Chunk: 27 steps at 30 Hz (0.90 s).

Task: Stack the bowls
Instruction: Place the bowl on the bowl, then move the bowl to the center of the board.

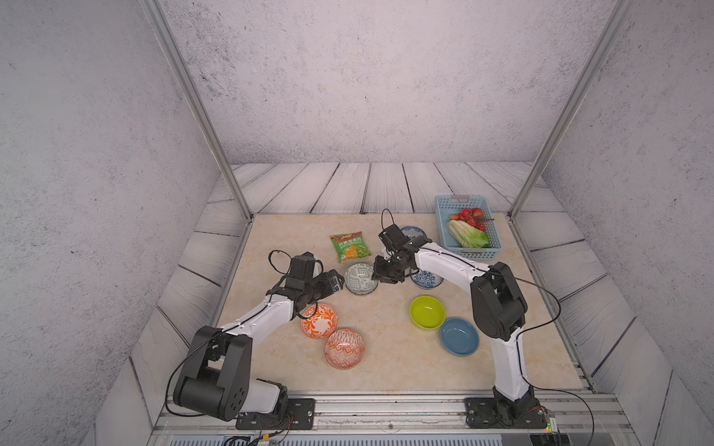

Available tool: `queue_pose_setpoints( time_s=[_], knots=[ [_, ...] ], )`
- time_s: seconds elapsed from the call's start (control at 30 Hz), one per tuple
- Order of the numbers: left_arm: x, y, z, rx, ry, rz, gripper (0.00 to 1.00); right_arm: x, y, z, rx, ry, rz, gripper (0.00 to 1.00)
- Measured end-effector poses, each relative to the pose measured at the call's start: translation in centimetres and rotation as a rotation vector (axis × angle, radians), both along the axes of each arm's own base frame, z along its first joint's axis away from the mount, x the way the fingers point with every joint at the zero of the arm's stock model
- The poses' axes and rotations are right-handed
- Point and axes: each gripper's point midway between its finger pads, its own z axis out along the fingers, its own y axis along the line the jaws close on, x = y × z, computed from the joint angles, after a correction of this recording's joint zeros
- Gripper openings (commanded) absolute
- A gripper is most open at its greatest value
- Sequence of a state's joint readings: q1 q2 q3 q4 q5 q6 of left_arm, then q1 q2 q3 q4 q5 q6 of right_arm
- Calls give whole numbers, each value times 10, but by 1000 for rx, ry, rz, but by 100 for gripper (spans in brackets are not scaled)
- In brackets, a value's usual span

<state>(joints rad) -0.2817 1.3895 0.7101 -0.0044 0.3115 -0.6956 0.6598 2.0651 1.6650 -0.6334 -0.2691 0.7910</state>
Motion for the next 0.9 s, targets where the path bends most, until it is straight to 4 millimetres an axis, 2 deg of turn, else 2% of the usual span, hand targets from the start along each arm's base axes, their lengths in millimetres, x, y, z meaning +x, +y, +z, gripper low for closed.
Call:
queue_pose_setpoints(
  time_s=[0.1, 0.23, 0.3, 0.37, 0.43, 0.5, 0.6, 0.63, 0.73, 0.9],
  knots=[
    [-1, 0, 0, 1, 1, 0, 84, -4, -11, 14, -15, -41, -8, 37],
    [-3, 1, 1, 3, 5, -2, 85, -5, -32, 53, -26, -143, -36, 45],
    [-4, 0, 2, 7, 5, -7, 85, -4, -48, 71, -21, -187, -66, 46],
    [-6, 0, 3, 14, 9, -13, 85, 1, -75, 79, -19, -207, -120, 47],
    [-9, -2, 6, 25, 6, -21, 86, 7, -108, 75, -34, -198, -193, 48],
    [-11, -5, 12, 34, -8, -29, 86, 11, -145, 60, -61, -166, -275, 55],
    [-14, -8, 21, 45, -23, -40, 86, 7, -196, 37, -110, -111, -385, 56],
    [-14, -9, 23, 50, -26, -40, 86, 4, -207, 32, -119, -96, -413, 61],
    [-14, -9, 26, 62, -26, -39, 86, -2, -222, 27, -131, -85, -441, 62],
    [-19, -5, 35, 83, 4, -31, 86, 0, -222, 29, -131, -97, -438, 62]
  ],
)
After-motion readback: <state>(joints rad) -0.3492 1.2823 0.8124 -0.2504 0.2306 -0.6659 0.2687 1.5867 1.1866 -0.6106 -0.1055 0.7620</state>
